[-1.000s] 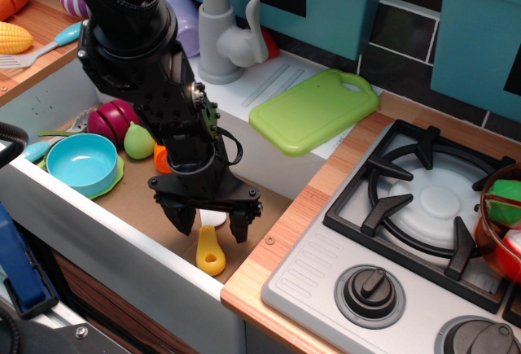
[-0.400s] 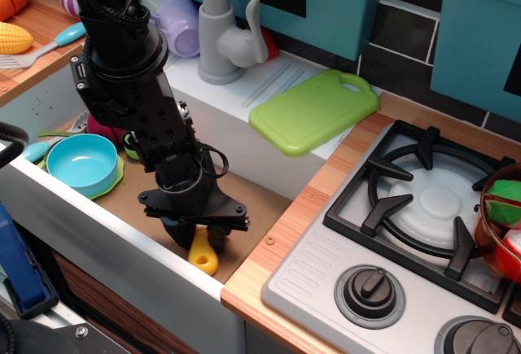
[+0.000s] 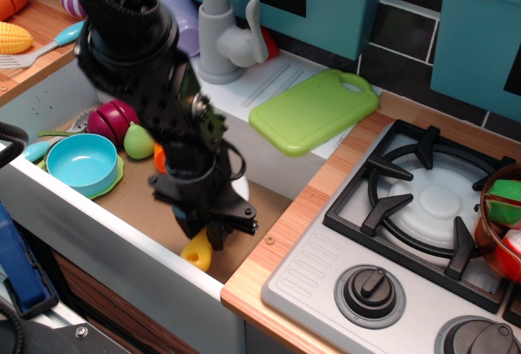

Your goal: Put knife on cutting board

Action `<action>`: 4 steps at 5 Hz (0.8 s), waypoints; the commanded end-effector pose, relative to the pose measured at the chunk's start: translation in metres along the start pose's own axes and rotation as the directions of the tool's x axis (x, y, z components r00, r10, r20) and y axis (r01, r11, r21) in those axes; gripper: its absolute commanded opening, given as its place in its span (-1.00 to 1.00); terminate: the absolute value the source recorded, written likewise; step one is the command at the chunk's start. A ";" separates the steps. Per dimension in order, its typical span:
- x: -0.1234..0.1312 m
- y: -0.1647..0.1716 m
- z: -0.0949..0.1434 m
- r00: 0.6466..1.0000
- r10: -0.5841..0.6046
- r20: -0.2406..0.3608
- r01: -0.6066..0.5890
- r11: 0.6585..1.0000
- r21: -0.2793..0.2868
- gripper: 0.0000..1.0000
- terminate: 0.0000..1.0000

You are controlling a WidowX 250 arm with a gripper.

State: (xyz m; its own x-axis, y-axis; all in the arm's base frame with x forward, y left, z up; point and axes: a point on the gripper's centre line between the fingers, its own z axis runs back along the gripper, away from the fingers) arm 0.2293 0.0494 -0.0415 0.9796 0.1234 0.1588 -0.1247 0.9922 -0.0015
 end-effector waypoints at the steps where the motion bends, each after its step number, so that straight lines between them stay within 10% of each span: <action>1: 0.015 0.003 0.049 0.987 -0.110 0.117 0.100 0.991 0.086 -1.00 -1.00; 3: 0.029 -0.006 0.084 0.913 -0.338 0.228 0.318 0.940 0.121 -1.00 -1.00; 4: 0.047 -0.007 0.084 0.869 -0.429 0.247 0.430 0.901 0.053 -1.00 -1.00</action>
State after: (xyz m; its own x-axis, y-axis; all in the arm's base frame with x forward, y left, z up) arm 0.2703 0.0439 0.0398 0.8831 -0.3238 0.3396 0.3161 0.9454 0.0794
